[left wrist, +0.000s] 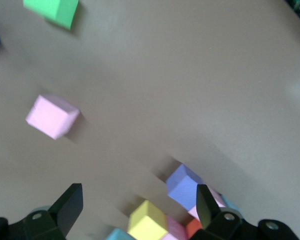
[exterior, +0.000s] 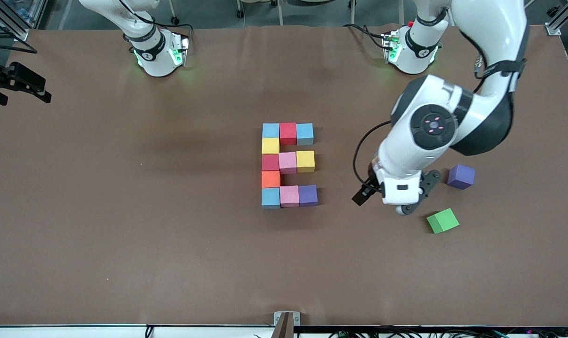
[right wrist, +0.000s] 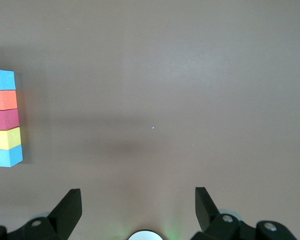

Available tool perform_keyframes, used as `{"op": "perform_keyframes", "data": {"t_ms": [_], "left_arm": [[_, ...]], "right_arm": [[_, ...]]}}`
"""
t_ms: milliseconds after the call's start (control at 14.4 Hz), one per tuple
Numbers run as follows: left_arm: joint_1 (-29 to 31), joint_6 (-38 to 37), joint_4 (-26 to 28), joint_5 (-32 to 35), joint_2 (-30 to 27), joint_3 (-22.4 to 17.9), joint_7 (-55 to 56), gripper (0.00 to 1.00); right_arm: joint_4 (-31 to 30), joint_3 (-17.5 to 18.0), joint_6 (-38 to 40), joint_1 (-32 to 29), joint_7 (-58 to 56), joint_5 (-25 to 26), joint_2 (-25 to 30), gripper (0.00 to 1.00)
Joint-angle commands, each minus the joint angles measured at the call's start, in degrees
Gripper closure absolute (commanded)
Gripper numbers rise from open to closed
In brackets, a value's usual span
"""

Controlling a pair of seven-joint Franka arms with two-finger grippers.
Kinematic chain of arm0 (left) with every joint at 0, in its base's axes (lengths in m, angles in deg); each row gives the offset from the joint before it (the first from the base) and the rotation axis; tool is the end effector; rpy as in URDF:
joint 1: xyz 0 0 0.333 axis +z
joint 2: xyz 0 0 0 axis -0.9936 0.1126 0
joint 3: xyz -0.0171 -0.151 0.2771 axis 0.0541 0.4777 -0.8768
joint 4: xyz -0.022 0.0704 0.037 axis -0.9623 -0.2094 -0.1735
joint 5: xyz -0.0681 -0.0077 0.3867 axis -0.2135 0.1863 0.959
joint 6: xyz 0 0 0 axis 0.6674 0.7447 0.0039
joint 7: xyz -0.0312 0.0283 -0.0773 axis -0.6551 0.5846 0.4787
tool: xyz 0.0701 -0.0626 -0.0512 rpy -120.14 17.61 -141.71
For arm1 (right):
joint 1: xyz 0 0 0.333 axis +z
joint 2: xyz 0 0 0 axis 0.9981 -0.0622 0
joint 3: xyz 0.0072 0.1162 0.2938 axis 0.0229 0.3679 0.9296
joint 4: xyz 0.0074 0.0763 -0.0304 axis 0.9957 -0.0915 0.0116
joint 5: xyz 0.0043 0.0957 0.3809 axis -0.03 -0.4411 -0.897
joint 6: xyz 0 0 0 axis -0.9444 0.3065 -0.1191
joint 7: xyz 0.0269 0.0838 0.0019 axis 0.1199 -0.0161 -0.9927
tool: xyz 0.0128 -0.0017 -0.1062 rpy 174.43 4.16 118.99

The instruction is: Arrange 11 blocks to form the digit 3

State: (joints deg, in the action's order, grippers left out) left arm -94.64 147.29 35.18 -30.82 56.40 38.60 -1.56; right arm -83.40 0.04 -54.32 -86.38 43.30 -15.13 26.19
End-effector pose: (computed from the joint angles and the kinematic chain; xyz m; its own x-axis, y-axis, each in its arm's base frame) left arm 0.6355 -0.2868 0.4711 0.7590 0.6504 -0.0290 0.6510 -0.7588 0.0203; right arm 0.5122 -0.0139 0.6696 0.9983 0.0394 -0.0421 0.0384 -0.9990 -0.0229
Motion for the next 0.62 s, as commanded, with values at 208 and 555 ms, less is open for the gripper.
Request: {"op": "perform_keyframes", "data": {"t_ms": [208, 555], "left_arm": [[8.20, -9.24, 1.76, -0.09, -10.95, 0.40, -24.03, 0.00], [11.28, -12.69, 3.16, -0.26, -17.71, -2.48, -42.58, 0.00]], "right_arm": [[-1.28, 0.18, -0.43, 0.30, -0.15, -0.40, 1.32, 0.00], [-1.19, 0.10, -0.17, 0.21, -0.24, -0.40, 1.32, 0.00]]}}
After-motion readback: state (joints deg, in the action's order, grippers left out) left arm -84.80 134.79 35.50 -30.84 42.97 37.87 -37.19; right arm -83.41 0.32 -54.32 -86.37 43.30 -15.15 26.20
